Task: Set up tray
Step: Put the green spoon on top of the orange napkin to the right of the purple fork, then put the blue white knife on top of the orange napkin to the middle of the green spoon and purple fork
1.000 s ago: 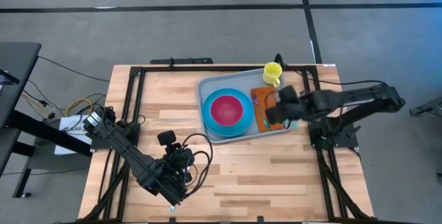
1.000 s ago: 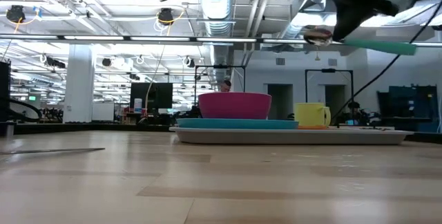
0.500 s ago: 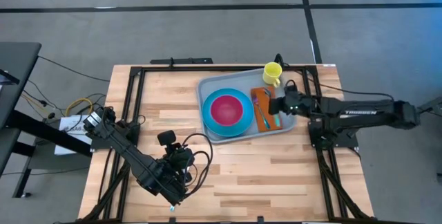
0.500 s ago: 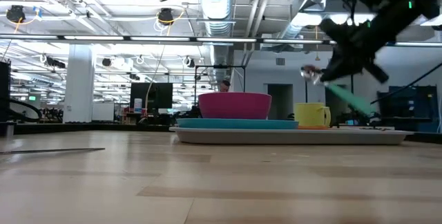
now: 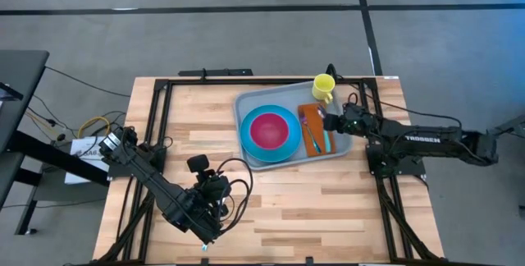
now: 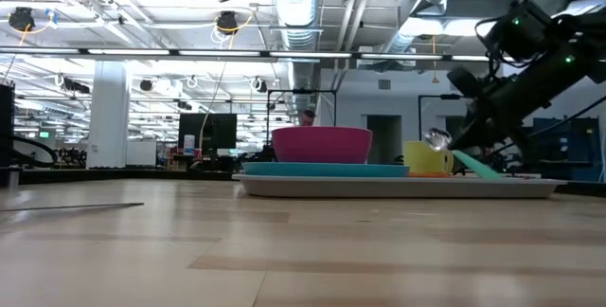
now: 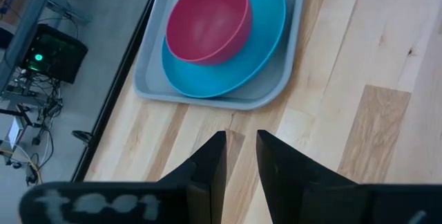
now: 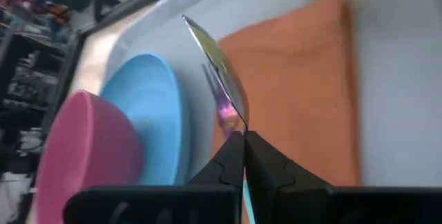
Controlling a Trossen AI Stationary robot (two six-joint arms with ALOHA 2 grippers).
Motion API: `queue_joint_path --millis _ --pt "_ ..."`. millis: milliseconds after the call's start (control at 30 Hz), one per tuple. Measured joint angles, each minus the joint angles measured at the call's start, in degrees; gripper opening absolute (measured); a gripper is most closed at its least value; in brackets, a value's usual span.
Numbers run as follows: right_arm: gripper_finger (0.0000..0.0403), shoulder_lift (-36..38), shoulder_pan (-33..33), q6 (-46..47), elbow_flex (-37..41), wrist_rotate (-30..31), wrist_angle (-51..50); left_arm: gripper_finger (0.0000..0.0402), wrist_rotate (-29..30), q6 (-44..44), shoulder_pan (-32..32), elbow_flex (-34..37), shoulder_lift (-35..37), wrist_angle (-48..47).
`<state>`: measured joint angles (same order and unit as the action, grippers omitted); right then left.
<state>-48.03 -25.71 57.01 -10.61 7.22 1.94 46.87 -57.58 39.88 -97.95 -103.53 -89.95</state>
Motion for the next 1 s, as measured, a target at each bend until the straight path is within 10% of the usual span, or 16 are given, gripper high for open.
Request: queue_joint_path --millis 333,1000 --pt "0.0015 0.0 0.1 -3.6 0.0 1.6 -1.5 0.0070 0.1 0.0 0.0 0.0 0.0 0.1" --pt "0.0169 0.1 0.1 -6.5 -1.2 -4.3 4.4 0.0070 0.1 0.0 0.0 0.0 0.0 0.1"
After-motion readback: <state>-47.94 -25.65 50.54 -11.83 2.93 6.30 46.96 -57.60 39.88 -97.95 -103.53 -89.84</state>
